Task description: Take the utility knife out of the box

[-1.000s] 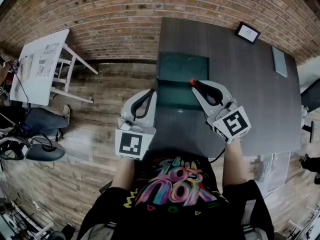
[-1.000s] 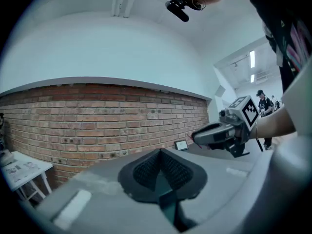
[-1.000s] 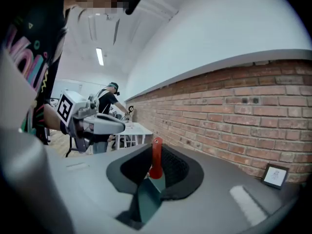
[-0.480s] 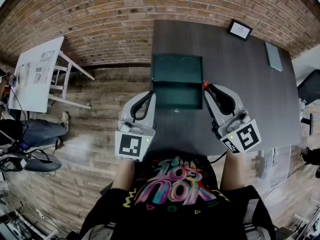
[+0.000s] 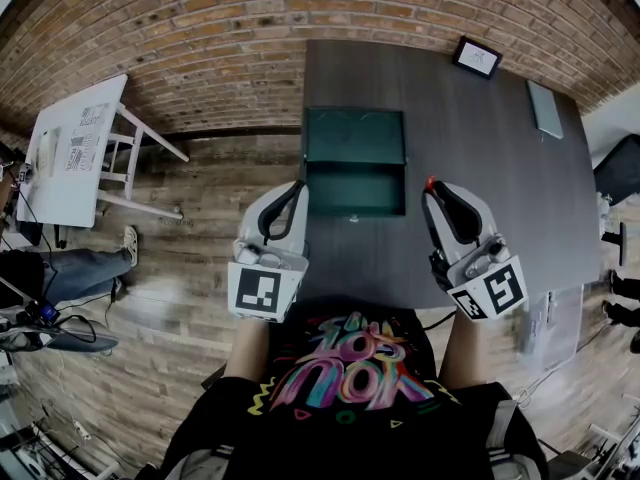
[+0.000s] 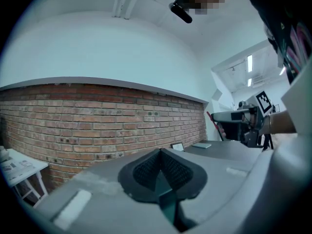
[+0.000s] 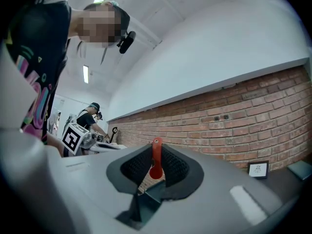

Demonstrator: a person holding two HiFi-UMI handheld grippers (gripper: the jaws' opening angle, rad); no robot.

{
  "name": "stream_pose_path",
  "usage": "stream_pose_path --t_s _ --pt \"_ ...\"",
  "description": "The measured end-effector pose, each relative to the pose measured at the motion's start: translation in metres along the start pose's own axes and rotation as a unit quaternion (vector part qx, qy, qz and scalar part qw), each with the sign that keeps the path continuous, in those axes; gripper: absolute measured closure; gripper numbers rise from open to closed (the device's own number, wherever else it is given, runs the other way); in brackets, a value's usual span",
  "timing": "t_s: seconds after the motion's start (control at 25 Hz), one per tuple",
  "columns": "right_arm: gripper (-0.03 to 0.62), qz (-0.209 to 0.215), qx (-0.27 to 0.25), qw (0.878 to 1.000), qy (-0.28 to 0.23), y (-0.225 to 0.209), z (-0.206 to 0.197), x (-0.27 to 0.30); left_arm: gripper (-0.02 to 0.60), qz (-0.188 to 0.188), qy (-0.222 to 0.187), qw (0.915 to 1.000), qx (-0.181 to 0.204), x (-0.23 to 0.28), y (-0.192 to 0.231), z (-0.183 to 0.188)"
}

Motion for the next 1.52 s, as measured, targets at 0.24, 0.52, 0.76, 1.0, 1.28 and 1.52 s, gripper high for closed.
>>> stream_pose_path --t_s 0.24,0.52,0.76,1.0,1.28,1.52 --pt "0.539 -0.001 0.001 1.000 0.004 0.000 -0.003 -0.002 0.581 -0.004 0.001 1.0000 0.003 0.002 -0.002 0.001" --pt "0.539 0.000 0.000 1.000 0.008 0.002 -0.007 0.002 0.581 -0.001 -0.001 1.0000 -0.001 0.000 0.002 0.000" --pt "0.539 0.002 0.001 1.000 0.011 0.001 -0.009 0.003 0.581 0.002 0.001 1.0000 -0.006 -0.001 0.002 0.000" --pt "0.539 0.004 0.002 1.000 0.015 0.000 -0.013 0.005 0.581 0.004 0.000 1.0000 -0.009 0.000 0.004 -0.002" --pt "0.539 0.004 0.005 1.000 0.019 0.001 -0.017 0.007 0.581 0.008 0.001 0.9999 -0.013 -0.002 0.007 -0.003" --pt "0.539 0.005 0.010 1.000 0.025 -0.001 -0.020 0.008 0.581 0.010 0.002 0.9998 -0.016 -0.001 0.007 -0.002"
Point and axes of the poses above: the fingertips, and each gripper's own axes: x forward along the fingers, y to its left, z out of its top, the point moved 8 cm from there along -x, backward along the fingers, and after that the axes turned 12 degrees about -z, right-handed, at the moved point
